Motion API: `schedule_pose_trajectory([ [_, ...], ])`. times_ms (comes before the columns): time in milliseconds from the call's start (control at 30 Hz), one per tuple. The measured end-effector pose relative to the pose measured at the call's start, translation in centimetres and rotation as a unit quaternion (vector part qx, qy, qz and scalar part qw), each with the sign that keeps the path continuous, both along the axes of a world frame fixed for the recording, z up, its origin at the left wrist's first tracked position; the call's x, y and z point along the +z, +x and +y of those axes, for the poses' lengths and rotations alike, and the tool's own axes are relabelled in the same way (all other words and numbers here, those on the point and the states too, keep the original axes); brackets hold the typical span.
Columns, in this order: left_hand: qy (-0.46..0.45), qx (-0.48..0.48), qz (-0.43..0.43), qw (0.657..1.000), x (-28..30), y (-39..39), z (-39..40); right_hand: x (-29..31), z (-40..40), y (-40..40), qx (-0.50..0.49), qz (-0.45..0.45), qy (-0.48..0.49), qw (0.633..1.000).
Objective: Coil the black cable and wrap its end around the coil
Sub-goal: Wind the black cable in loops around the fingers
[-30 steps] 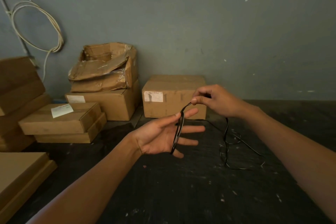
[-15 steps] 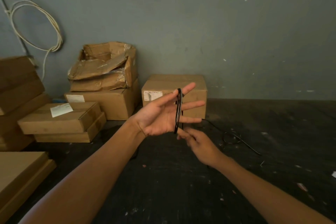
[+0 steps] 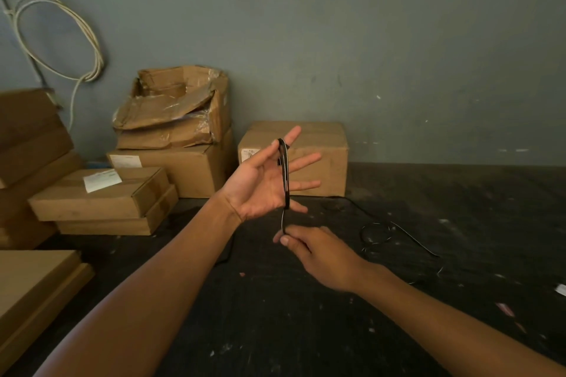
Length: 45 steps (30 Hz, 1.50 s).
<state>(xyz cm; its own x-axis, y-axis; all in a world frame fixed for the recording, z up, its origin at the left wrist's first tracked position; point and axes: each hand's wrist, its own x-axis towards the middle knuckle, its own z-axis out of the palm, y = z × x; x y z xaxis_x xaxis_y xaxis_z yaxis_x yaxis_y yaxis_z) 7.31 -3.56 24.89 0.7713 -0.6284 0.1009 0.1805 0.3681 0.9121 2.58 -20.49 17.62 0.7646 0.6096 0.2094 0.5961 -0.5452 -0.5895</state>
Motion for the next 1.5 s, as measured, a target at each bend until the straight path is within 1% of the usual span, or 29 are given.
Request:
schedule_pose_trajectory([
  [167, 0.009, 0.027, 0.017, 0.999, -0.9, 0.4, 0.8, 4.0, -1.0, -0.5, 0.004, -0.059, -0.075, 0.995],
  [300, 0.064, 0.046, 0.009, 0.997, -1.5, 0.5, 1.0, 7.9, -2.0, -0.7, 0.0, -0.09, -0.128, 0.988],
  [467, 0.098, 0.02, 0.006, 0.995, -2.1, 0.1, 0.4, 11.9, -3.2, 0.4, -0.027, -0.161, -0.197, 0.967],
  [600, 0.153, 0.002, 0.025, 0.988, -2.4, -0.4, -0.5, 13.8, -3.7, 2.0, -0.061, -0.208, -0.185, 0.958],
  [733, 0.161, -0.028, 0.027, 0.986, -2.1, -1.0, -0.9, 14.5, -4.3, 3.0, -0.071, -0.231, -0.174, 0.955],
  [900, 0.187, -0.082, 0.005, 0.979, -1.4, -1.5, -1.1, 14.4, -4.7, 3.8, -0.067, -0.234, -0.114, 0.963],
  [1033, 0.174, -0.126, 0.005, 0.977, -1.1, -2.1, -1.3, 14.1, -5.1, 4.5, -0.056, -0.205, -0.063, 0.975],
  [1133, 0.143, -0.158, 0.01, 0.977, -0.6, -2.4, -1.5, 13.6, -5.3, 5.2, -0.044, -0.177, -0.015, 0.983],
  [1233, 0.101, -0.204, 0.016, 0.974, -0.1, -2.8, -1.8, 13.1, -5.5, 5.9, -0.03, -0.128, 0.056, 0.99],
  [1333, 0.08, -0.251, 0.007, 0.965, 0.4, -3.3, -2.0, 12.5, -5.6, 6.5, -0.033, -0.091, 0.13, 0.987],
  [1433, 0.057, -0.258, -0.01, 0.964, 1.2, -3.5, -2.0, 11.2, -5.1, 6.7, -0.025, -0.069, 0.178, 0.981],
  [1500, 0.02, -0.251, -0.023, 0.968, 1.9, -3.3, -1.8, 9.7, -4.2, 6.7, -0.025, -0.065, 0.201, 0.977],
])
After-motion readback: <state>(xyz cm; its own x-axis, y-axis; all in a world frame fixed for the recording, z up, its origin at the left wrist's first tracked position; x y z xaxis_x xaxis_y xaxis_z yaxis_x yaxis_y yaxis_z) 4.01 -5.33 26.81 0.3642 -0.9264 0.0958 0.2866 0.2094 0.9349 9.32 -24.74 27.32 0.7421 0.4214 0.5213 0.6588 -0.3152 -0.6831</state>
